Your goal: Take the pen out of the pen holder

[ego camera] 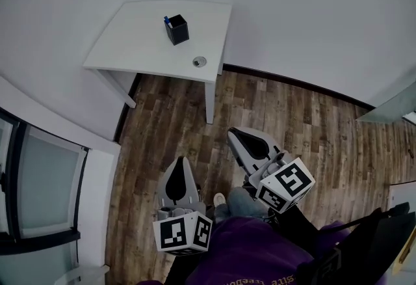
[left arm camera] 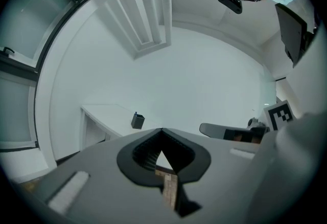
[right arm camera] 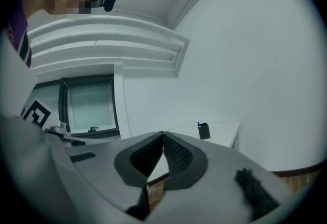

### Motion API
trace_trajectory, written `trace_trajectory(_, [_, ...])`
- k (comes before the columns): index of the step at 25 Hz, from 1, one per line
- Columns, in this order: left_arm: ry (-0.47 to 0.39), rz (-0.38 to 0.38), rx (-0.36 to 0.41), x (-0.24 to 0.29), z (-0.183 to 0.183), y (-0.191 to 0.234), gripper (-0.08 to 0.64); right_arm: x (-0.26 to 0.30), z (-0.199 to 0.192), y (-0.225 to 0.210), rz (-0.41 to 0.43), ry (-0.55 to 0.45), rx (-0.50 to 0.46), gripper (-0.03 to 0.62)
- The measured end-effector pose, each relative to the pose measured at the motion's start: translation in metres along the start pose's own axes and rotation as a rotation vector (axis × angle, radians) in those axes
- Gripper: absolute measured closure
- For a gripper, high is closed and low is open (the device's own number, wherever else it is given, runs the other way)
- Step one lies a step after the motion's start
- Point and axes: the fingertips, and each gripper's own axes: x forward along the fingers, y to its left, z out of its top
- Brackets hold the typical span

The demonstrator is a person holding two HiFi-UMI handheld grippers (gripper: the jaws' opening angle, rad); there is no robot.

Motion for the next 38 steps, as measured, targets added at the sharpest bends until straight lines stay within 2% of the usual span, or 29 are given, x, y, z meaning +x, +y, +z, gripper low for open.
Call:
trace_trajectory(7, [0.003,0.017,-0.014,0.022,0.002,0.007,0.555,0.023,0.000,-0.018,0.013,0.017,0.005,0.581])
trace_trajectory(24, [-0.037,0.102,-0.021,0.129,0.037,0.012,0.555,0.122,0.035,-0.094,0.139,0.024,0.010,0.581])
trace_trajectory(38, [-0.072,0.178,-0.047,0.186,0.046,0.016,0.555,0.171,0.044,-0.137,0.220,0.052,-0.011,0.581])
